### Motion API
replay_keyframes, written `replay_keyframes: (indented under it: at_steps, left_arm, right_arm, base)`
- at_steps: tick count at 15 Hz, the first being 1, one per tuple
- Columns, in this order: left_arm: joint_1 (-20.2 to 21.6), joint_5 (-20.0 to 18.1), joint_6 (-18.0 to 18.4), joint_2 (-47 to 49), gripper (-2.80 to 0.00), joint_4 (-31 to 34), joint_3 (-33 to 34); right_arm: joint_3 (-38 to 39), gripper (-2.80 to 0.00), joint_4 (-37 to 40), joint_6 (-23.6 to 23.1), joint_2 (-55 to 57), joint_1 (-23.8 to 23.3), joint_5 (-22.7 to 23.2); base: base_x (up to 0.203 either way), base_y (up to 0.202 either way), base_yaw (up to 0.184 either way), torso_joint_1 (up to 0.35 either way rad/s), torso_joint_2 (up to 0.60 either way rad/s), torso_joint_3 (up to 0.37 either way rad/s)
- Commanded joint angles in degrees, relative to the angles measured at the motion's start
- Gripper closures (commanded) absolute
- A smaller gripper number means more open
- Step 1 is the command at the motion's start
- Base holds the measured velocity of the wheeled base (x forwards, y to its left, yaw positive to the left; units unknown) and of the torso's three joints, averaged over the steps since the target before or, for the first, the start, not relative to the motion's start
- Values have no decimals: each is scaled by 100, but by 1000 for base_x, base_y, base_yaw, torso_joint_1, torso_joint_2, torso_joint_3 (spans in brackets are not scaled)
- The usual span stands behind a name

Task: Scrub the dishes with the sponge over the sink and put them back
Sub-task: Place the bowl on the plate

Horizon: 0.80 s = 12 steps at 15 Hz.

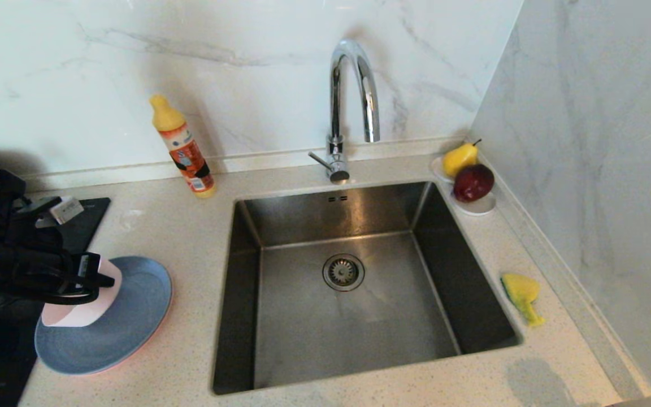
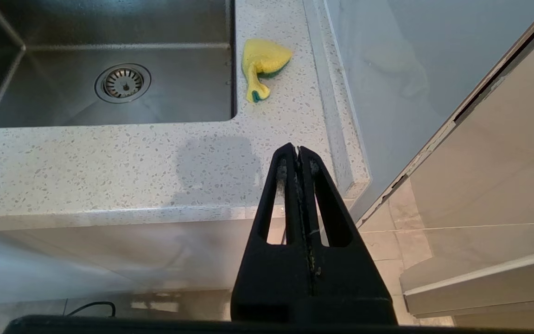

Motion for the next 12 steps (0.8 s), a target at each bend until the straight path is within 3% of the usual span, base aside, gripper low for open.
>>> replay_keyframes:
  at_steps: [1, 2, 3, 5, 8, 12]
  left_arm:
    - [4, 35, -1, 104, 0, -30, 19]
    - [1, 81, 4, 114, 0, -30, 19]
    - [-2, 81, 2, 114, -280, -21, 27]
    - [-2, 54, -22, 83, -280, -21, 71]
    - [0, 46, -347, -6, -280, -33, -18]
    - [125, 87, -1099, -370, -280, 47, -750]
  right_arm:
    - [0, 0, -2, -2, -10, 2, 0]
    - [0, 0, -2, -2, -10, 2, 0]
    - [0, 0, -2, -2, -10, 2, 0]
    - [0, 0, -2, -2, -10, 2, 0]
    - [0, 0, -2, -2, -10, 2, 0]
    - [0, 0, -2, -2, -10, 2, 0]
  base:
    - [0, 0, 0, 0, 0, 0]
    - [0, 0, 0, 0, 0, 0]
    - [0, 0, 0, 0, 0, 0]
    - [0, 0, 0, 0, 0, 0]
    - [0, 0, 0, 0, 0, 0]
    - [0, 0, 0, 0, 0, 0]
